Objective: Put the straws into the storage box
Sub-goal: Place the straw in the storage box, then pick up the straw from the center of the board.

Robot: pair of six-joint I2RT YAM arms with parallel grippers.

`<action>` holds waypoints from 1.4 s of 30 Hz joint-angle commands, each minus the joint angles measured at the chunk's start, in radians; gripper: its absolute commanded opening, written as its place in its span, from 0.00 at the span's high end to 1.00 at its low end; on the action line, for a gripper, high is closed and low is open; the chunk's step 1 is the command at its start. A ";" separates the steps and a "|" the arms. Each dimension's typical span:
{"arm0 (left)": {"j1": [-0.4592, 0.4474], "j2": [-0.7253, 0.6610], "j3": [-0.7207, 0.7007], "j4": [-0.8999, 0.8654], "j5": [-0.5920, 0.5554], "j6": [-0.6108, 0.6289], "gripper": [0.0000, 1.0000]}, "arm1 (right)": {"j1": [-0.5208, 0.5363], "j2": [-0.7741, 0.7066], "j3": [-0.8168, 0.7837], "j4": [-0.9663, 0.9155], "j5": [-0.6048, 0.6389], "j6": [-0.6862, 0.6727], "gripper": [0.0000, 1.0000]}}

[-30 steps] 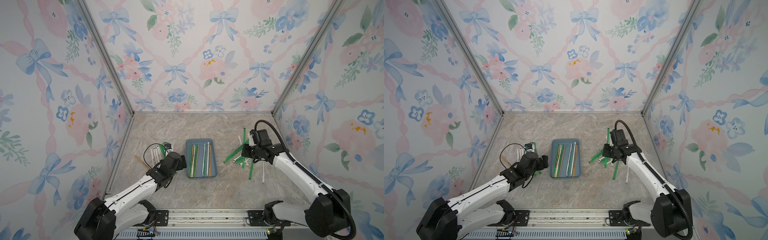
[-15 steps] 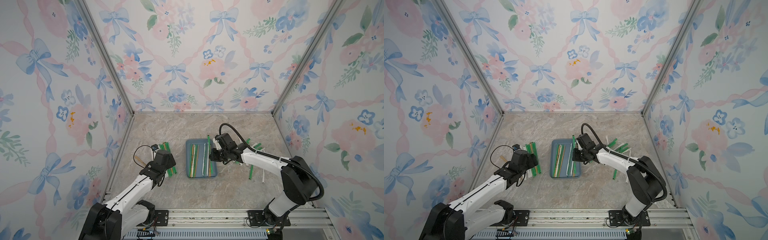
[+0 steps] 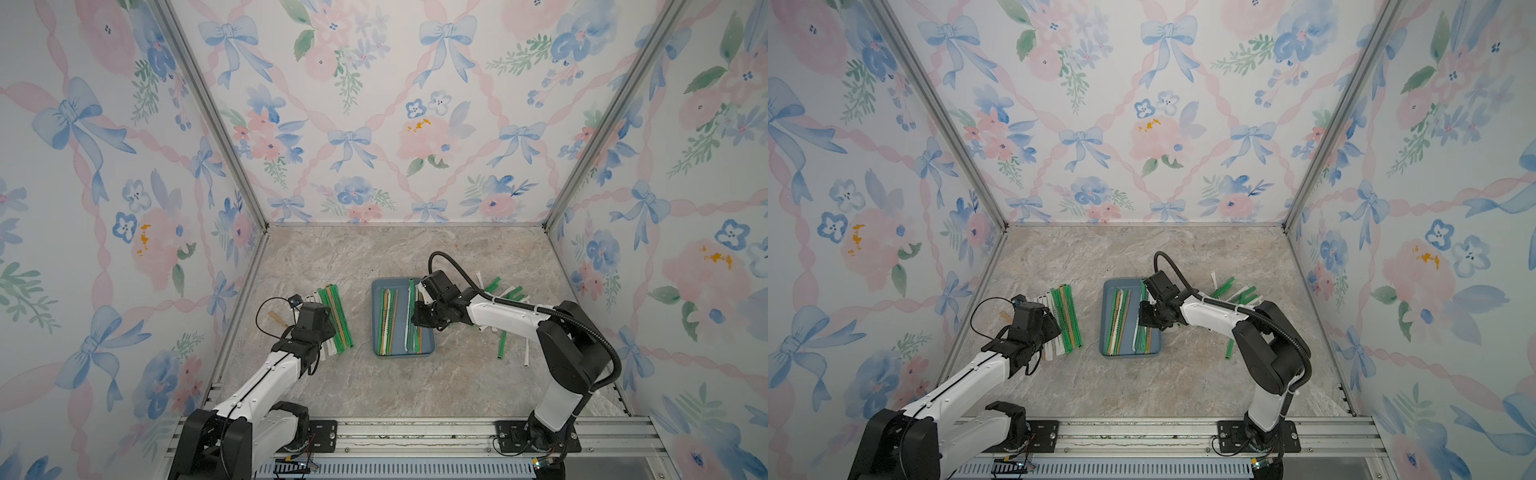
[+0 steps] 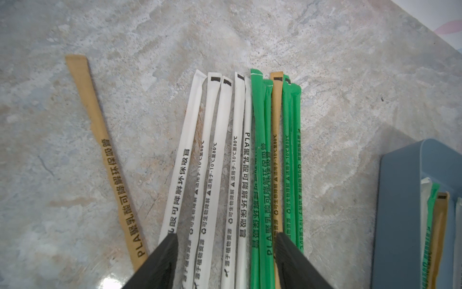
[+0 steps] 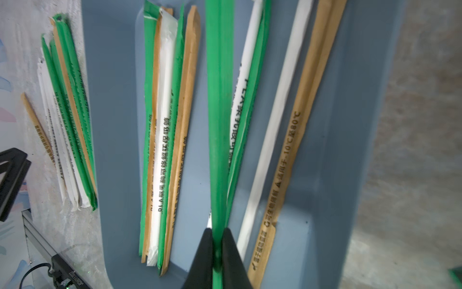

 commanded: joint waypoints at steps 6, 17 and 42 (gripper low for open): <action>0.041 0.031 0.008 -0.023 -0.031 0.027 0.44 | 0.011 0.014 0.017 -0.038 0.015 0.010 0.75; 0.087 0.037 -0.002 -0.021 -0.070 0.021 0.63 | 0.011 -0.016 0.016 -0.044 0.025 -0.007 0.66; 0.137 0.248 0.064 -0.019 0.009 0.051 0.70 | -0.012 -0.071 -0.016 -0.033 0.049 0.001 0.66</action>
